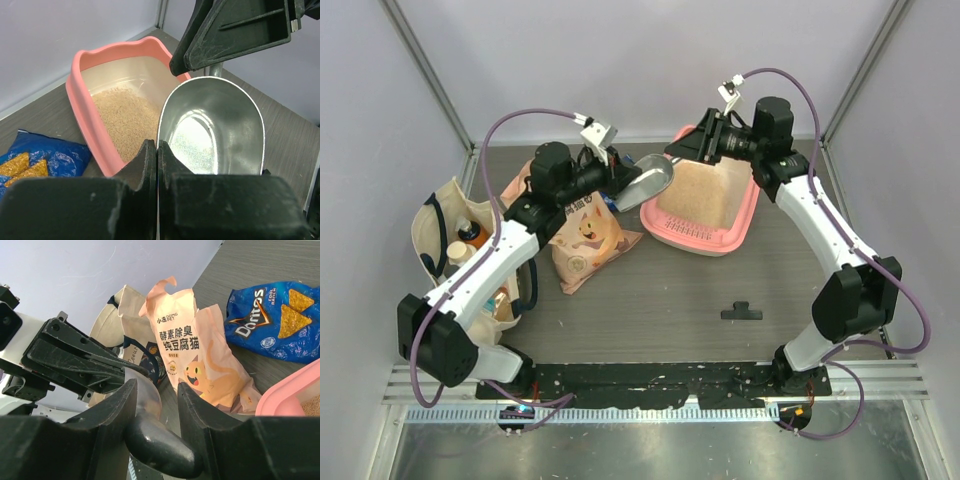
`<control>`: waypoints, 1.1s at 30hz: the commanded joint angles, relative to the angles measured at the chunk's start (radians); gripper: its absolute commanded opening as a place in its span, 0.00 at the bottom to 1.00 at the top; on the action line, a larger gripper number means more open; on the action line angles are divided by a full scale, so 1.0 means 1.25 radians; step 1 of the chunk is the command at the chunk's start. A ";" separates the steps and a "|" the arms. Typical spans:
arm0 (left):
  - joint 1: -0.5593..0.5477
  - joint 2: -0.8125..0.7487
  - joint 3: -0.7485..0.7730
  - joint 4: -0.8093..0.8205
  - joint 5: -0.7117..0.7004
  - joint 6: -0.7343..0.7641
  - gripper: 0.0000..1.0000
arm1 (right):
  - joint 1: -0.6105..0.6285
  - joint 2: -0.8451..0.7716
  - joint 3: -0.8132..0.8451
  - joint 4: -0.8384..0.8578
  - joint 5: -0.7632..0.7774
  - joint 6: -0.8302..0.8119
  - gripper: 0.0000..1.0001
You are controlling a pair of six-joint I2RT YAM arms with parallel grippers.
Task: Fill the litter box with clean litter
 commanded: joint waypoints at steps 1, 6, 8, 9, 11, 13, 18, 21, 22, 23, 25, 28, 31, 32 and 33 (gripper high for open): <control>0.000 0.004 0.026 0.053 0.005 0.039 0.00 | 0.007 -0.058 0.009 0.027 -0.071 -0.034 0.39; 0.000 0.000 0.006 0.050 0.008 0.051 0.00 | 0.000 -0.058 0.011 0.015 -0.093 -0.034 0.30; 0.000 0.000 0.003 0.050 0.008 0.055 0.00 | -0.001 -0.059 0.011 0.009 -0.098 -0.038 0.30; 0.000 0.000 0.001 0.049 0.008 0.056 0.00 | 0.000 -0.059 0.008 0.009 -0.100 -0.037 0.31; 0.001 0.001 0.001 0.047 0.011 0.058 0.00 | 0.000 -0.062 0.006 0.008 -0.102 -0.040 0.32; 0.000 0.001 0.001 0.044 0.011 0.061 0.00 | 0.000 -0.063 0.002 0.006 -0.105 -0.048 0.31; 0.000 0.006 -0.003 0.043 0.003 0.072 0.00 | 0.000 -0.074 -0.007 0.001 -0.109 -0.062 0.09; 0.000 0.011 -0.008 0.039 -0.003 0.080 0.00 | -0.003 -0.081 -0.010 0.000 -0.108 -0.072 0.02; 0.001 0.012 -0.006 0.037 -0.003 0.095 0.00 | -0.005 -0.083 -0.009 0.000 -0.104 -0.072 0.02; 0.000 0.014 -0.001 0.027 -0.003 0.104 0.04 | -0.007 -0.083 -0.005 -0.002 -0.087 -0.078 0.02; 0.001 0.014 0.006 0.015 0.003 0.129 0.14 | -0.014 -0.083 0.001 -0.015 -0.070 -0.091 0.02; 0.001 0.019 0.025 -0.016 0.044 0.138 0.36 | -0.018 -0.072 0.013 -0.013 -0.092 -0.087 0.02; 0.000 0.034 0.033 -0.033 0.079 0.137 0.47 | -0.018 -0.068 0.003 0.016 -0.114 -0.056 0.02; 0.000 0.039 0.032 -0.033 0.086 0.132 0.47 | -0.019 -0.067 0.002 0.020 -0.116 -0.053 0.02; 0.000 0.041 0.033 -0.032 0.092 0.131 0.48 | -0.018 -0.067 0.002 0.023 -0.122 -0.051 0.02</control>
